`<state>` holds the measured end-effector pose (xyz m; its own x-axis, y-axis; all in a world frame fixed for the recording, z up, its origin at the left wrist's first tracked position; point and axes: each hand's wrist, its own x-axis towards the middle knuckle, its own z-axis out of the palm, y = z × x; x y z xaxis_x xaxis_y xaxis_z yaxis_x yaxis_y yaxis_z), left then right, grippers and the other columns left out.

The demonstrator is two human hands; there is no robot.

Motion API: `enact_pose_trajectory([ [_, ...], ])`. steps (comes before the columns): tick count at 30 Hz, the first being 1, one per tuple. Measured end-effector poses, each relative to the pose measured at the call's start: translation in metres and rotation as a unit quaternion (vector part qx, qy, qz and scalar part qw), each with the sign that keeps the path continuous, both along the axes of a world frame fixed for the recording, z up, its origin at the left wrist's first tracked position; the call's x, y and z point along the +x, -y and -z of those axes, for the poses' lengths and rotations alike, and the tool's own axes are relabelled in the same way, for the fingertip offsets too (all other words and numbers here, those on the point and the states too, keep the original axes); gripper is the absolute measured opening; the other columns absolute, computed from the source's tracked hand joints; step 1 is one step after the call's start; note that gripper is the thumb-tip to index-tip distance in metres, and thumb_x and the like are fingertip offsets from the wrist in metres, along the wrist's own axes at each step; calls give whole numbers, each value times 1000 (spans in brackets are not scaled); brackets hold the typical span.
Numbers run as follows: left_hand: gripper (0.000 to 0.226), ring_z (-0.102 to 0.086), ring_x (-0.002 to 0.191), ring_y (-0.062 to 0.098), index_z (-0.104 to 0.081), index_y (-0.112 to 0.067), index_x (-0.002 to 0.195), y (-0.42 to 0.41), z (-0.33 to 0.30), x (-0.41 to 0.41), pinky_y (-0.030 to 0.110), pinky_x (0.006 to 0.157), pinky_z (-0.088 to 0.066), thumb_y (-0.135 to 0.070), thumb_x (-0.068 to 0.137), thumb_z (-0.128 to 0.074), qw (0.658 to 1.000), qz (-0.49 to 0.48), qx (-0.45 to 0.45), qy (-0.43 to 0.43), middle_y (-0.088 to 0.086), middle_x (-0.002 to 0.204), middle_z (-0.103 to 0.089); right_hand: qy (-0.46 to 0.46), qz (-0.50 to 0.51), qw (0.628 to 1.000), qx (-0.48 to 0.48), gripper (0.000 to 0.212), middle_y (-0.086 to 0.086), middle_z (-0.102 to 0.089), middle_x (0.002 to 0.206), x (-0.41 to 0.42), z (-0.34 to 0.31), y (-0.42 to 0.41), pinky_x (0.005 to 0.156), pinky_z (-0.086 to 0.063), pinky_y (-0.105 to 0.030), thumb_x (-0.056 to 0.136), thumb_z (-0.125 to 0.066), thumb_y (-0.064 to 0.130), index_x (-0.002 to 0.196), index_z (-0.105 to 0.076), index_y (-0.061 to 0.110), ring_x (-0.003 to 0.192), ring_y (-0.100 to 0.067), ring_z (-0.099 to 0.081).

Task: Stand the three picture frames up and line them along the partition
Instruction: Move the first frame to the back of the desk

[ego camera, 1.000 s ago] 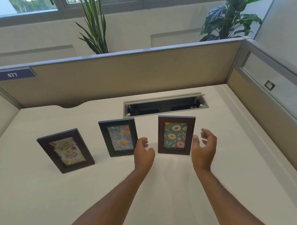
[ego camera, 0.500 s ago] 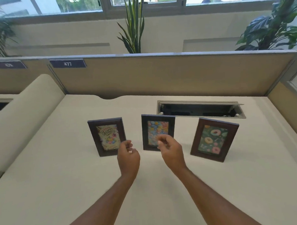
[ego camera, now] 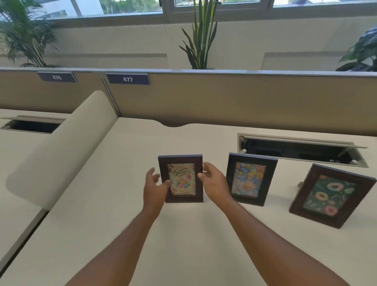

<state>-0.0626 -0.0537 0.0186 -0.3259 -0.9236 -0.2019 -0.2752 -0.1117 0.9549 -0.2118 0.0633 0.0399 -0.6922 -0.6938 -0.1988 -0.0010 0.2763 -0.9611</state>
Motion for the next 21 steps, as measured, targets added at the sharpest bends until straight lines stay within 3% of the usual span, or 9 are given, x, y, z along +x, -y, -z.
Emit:
enact_pose_trajectory([
  [3,38,-69,108,25,-54,-16,130,21,-1,-1,25,72,-59,-7,94,-63,992,96,71,-51,10,116,-70,-21,11,1000,-1,27,4,-68,114,2,3,9,70,-49,-12,99,-52,14,123,-61,19,107,-12,-63],
  [6,24,-70,107,20,-62,-15,118,31,-1,-5,22,72,-59,-7,96,-60,984,145,72,-70,3,113,-73,-41,21,999,9,25,4,-71,110,1,8,15,73,-51,-20,98,-52,14,117,-65,21,104,-13,-65],
  [13,21,-71,104,18,-66,-14,114,63,9,-12,29,78,-59,-5,97,-58,983,142,77,-91,5,113,-73,-62,22,998,9,25,4,-70,109,-9,5,44,69,-49,-15,99,-51,14,118,-66,21,100,-11,-65],
  [21,28,-68,108,21,-61,-11,126,137,-16,-32,35,83,-60,-10,99,-55,989,131,33,-58,6,118,-70,-69,28,997,0,25,4,-69,103,-27,-14,125,66,-46,-13,98,-52,11,117,-68,15,97,-14,-64],
])
